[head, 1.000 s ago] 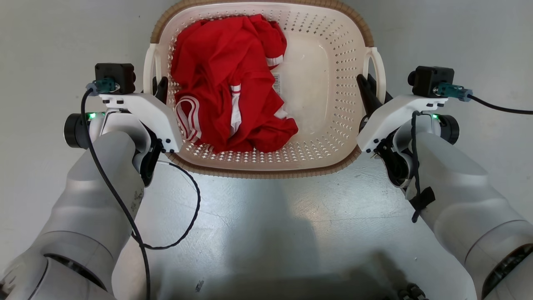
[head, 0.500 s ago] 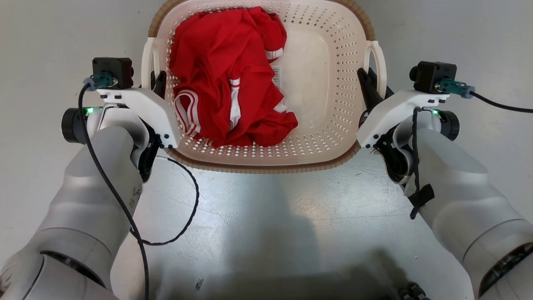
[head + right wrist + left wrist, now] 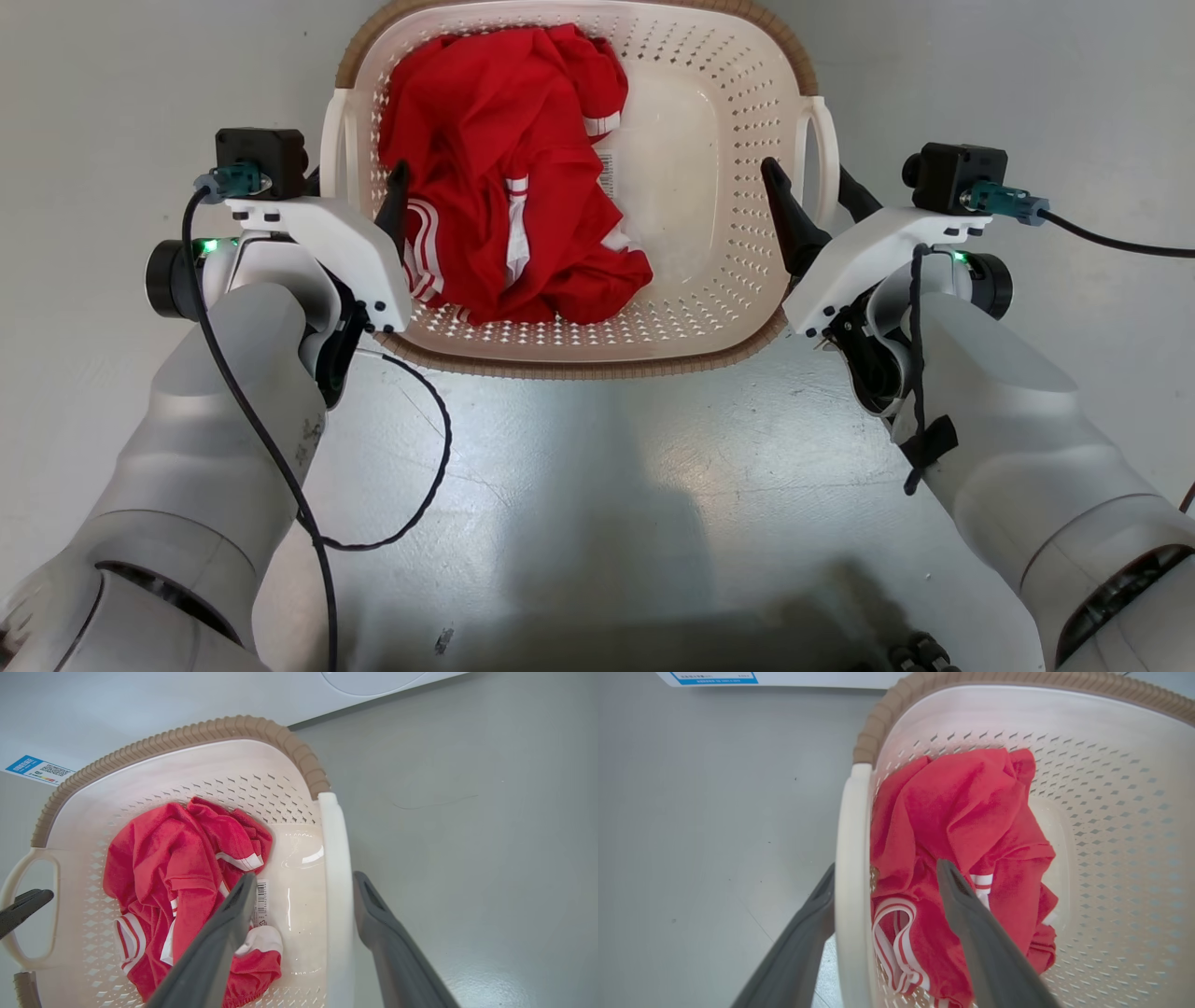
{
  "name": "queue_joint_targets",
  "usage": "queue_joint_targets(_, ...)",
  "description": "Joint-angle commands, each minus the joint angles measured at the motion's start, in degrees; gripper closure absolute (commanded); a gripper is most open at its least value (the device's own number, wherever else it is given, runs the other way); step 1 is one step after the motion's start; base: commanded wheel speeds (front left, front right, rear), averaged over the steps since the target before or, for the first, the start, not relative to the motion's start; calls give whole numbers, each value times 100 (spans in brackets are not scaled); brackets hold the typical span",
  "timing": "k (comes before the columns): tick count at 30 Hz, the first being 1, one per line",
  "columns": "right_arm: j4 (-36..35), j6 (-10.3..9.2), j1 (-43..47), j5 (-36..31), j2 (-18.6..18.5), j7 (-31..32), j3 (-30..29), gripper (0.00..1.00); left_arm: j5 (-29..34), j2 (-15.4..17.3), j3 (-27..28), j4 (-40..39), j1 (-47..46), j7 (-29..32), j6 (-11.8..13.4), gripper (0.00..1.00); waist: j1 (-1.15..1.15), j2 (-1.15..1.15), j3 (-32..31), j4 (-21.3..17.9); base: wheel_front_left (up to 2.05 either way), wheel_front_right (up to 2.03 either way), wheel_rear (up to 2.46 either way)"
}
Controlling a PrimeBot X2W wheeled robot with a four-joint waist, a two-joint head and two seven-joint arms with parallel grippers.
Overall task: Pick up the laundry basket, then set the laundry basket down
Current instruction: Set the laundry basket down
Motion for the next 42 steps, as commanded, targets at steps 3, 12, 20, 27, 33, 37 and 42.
queue_joint_targets(3,-8,40,279,-46,120,-79,26,0,23,186,63,-31,20,-44,8,0,0,0,-39,-22,0,0,0)
queue_joint_targets(12,93,40,300,-212,133,-79,-19,0,-30,290,62,-29,235,9,85,0,0,0,-318,-92,0,0,0)
queue_joint_targets(20,230,40,519,-396,125,-79,-135,0,-91,296,115,-28,612,-36,1,0,0,0,-943,-130,0,0,0)
queue_joint_targets(27,110,40,838,-677,44,-79,-246,0,-26,287,346,-364,973,-52,-45,0,0,0,-1631,-111,0,0,0)
queue_joint_targets(33,-126,40,1190,-945,-66,-79,-455,0,192,359,729,-887,1370,-53,24,0,0,0,-2150,-79,0,0,0)
queue_joint_targets(37,-374,40,1531,-1168,-197,-79,-705,0,473,428,1114,-1353,1812,-54,95,0,0,0,-2558,-45,0,0,0)
queue_joint_targets(42,-808,40,1988,-1556,-361,-79,-1180,0,915,509,1745,-2038,2497,-54,204,0,0,0,-3026,-9,0,0,0)
